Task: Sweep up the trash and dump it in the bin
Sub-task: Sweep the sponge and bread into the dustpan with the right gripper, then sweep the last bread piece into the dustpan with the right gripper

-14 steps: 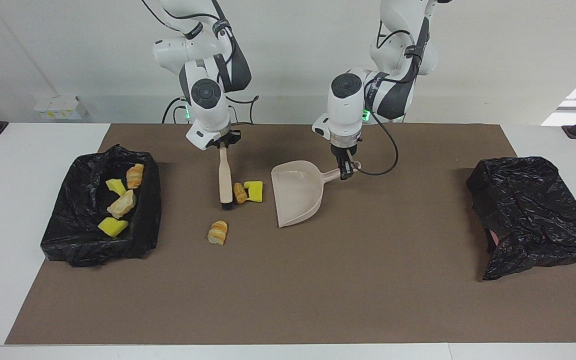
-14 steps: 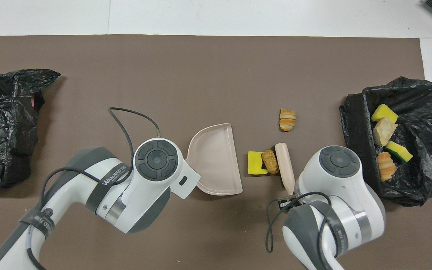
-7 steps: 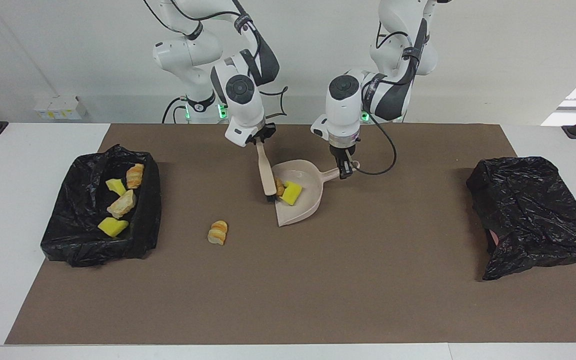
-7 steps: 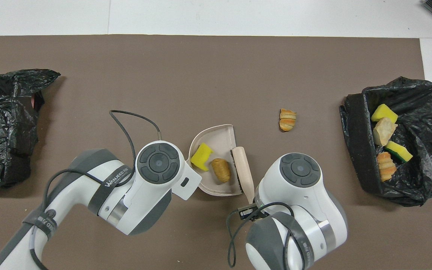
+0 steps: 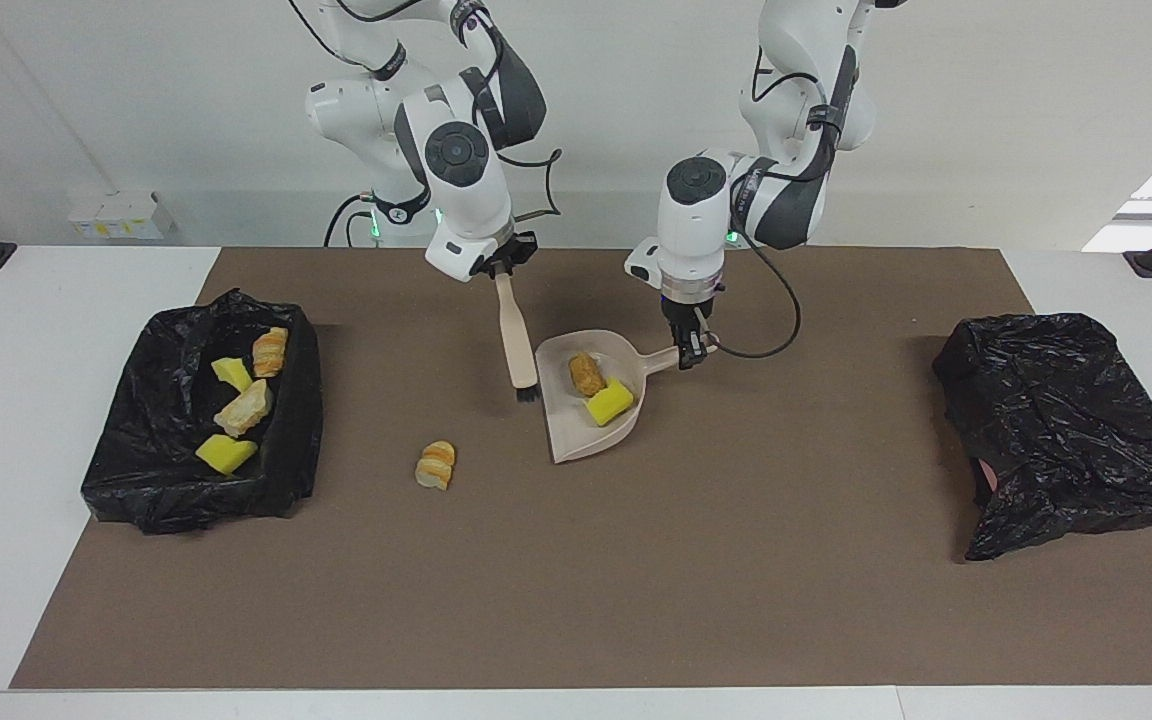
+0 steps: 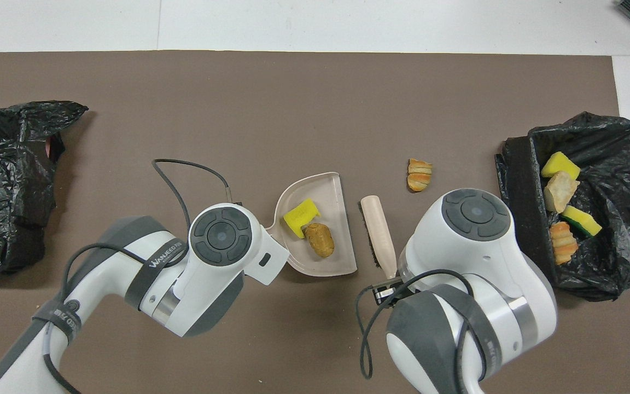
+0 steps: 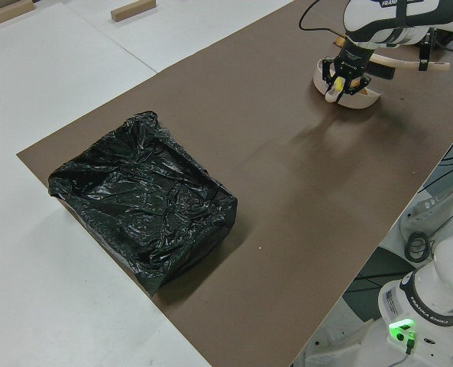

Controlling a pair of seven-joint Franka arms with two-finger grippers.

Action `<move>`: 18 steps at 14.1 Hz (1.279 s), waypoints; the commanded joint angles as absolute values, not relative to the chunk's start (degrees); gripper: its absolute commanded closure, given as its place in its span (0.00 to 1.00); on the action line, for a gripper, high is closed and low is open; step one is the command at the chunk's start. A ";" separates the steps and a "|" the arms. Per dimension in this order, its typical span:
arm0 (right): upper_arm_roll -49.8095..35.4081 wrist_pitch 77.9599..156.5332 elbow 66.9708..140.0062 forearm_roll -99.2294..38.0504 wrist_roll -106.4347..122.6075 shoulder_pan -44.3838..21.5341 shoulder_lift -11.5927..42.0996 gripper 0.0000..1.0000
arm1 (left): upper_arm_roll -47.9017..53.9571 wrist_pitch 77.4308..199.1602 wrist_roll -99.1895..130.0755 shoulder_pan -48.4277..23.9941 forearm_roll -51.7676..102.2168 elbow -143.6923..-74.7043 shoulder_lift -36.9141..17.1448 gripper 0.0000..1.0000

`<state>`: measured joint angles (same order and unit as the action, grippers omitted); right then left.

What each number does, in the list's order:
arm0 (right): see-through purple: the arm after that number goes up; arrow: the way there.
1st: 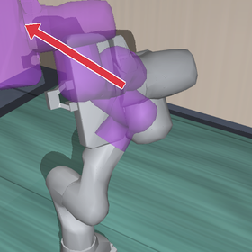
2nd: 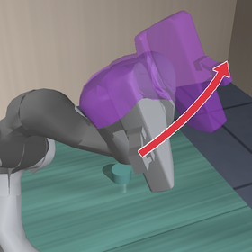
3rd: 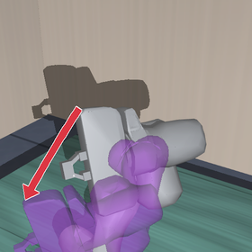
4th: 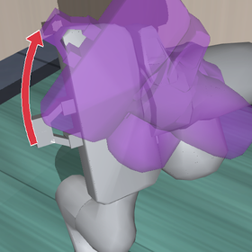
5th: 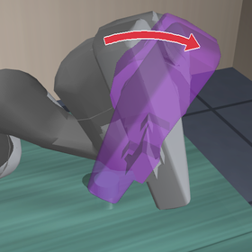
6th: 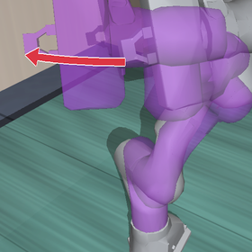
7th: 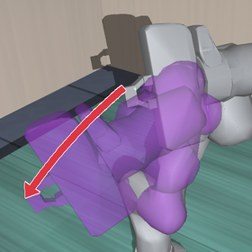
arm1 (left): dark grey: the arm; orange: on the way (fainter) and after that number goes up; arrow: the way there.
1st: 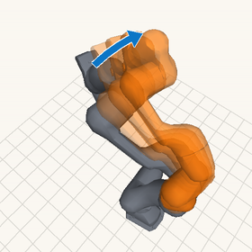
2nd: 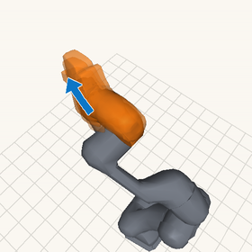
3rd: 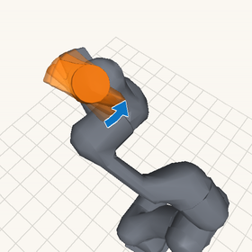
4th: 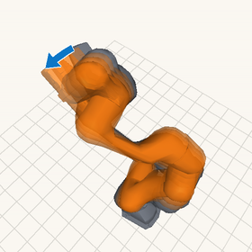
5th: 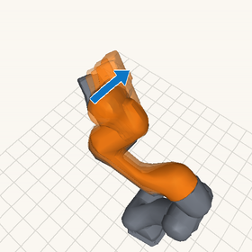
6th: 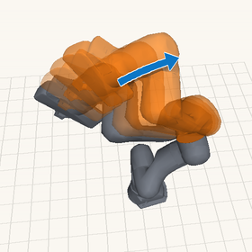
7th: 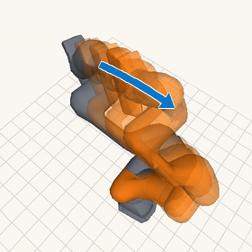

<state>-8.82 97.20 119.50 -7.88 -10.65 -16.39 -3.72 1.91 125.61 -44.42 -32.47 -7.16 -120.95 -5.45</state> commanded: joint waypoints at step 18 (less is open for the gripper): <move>-9.84 102.74 103.62 -1.38 -4.30 -10.26 18.55 1.00 | 1.93 126.30 -34.81 -30.23 -0.97 -123.04 -4.22 1.00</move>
<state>-9.56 103.17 101.00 2.87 -3.71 -7.38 20.69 2.30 127.09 -35.92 -29.72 -1.79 -121.31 -5.98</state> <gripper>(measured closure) 0.740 0.670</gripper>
